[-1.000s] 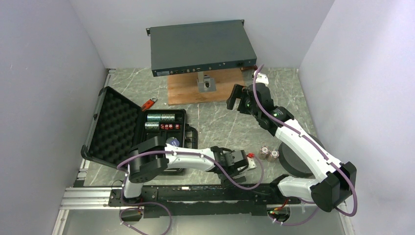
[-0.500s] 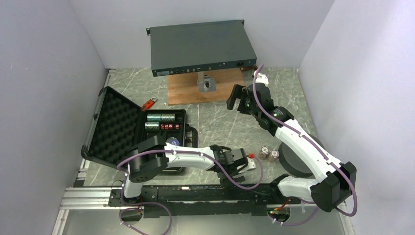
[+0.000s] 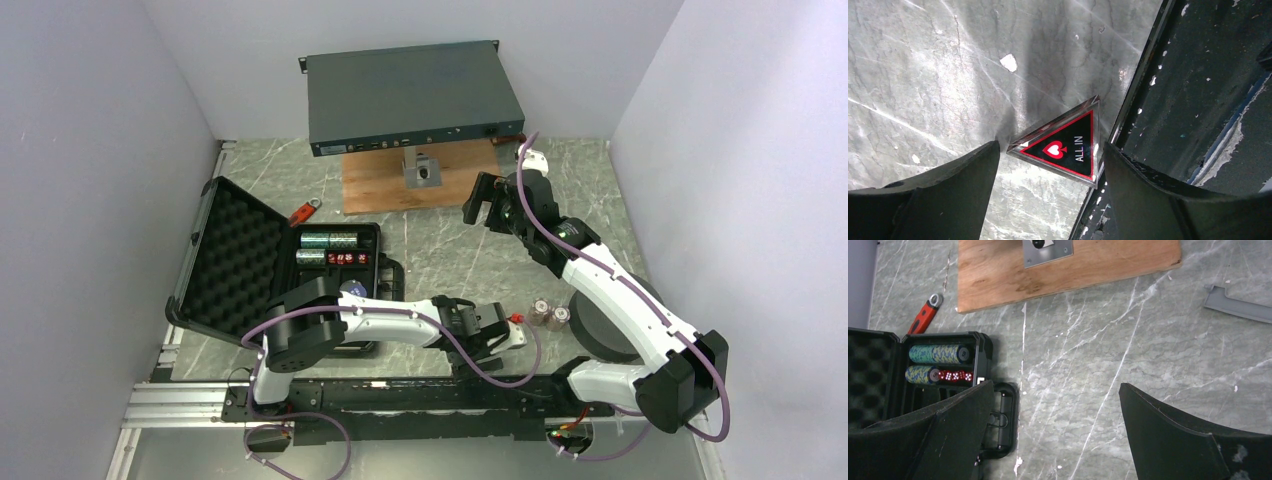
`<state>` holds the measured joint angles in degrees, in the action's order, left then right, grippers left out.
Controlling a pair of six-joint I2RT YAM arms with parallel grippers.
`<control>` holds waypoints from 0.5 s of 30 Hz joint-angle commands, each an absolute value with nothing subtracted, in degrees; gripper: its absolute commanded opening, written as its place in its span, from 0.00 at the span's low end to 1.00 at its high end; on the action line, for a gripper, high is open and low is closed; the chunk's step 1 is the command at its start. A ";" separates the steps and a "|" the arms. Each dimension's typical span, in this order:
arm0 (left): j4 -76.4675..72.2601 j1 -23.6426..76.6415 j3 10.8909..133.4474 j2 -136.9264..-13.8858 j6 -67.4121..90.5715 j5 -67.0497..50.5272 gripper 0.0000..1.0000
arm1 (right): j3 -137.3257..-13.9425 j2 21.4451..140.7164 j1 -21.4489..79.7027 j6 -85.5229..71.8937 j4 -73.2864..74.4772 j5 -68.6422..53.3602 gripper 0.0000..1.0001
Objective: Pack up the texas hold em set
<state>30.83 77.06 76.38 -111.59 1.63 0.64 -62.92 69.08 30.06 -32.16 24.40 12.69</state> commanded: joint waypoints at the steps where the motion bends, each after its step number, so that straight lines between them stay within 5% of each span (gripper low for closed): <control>1: 29.20 76.99 77.80 -112.34 0.99 -0.23 0.79 | -62.64 69.30 29.79 -32.45 23.29 11.95 1.00; 15: 29.97 77.16 76.66 -113.33 2.02 3.20 0.74 | -62.49 69.45 29.44 -32.34 23.71 12.39 1.00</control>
